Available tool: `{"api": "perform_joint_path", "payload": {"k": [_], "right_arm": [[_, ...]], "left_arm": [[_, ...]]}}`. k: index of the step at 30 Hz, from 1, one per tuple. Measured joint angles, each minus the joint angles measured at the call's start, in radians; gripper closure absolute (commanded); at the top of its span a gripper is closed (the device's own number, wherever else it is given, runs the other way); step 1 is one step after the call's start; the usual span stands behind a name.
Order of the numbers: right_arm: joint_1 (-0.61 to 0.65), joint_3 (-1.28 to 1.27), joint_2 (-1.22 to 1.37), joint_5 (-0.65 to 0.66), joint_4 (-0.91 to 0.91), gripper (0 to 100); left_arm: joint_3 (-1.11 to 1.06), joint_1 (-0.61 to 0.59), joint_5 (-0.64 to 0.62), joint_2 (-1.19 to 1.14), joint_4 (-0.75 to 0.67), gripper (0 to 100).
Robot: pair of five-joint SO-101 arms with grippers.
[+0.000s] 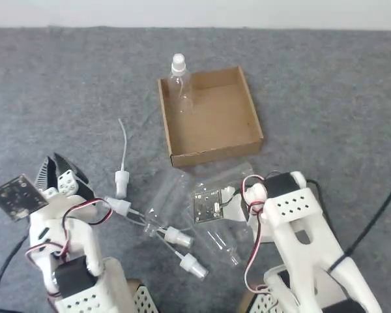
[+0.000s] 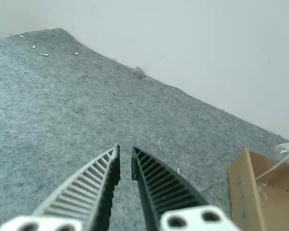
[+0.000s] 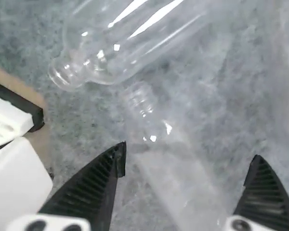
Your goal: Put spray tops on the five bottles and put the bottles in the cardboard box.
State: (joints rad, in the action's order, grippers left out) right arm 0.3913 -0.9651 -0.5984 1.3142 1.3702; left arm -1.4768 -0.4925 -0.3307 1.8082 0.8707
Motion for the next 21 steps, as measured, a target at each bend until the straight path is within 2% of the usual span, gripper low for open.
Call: {"api": "perform_joint_path", "payload": {"k": [4,18,21], "right_arm": [[0.0,-0.038,0.0,0.051,-0.008,65.6],[-0.061,-0.183,0.0,0.057,-0.199,65.8],[-0.061,-0.183,0.0,0.057,-0.206,71.5]], "left_arm": [[0.0,0.0,0.0,0.0,0.0,96],[0.0,0.0,0.0,0.0,0.0,96],[0.0,0.0,0.0,0.0,0.0,96]]}}
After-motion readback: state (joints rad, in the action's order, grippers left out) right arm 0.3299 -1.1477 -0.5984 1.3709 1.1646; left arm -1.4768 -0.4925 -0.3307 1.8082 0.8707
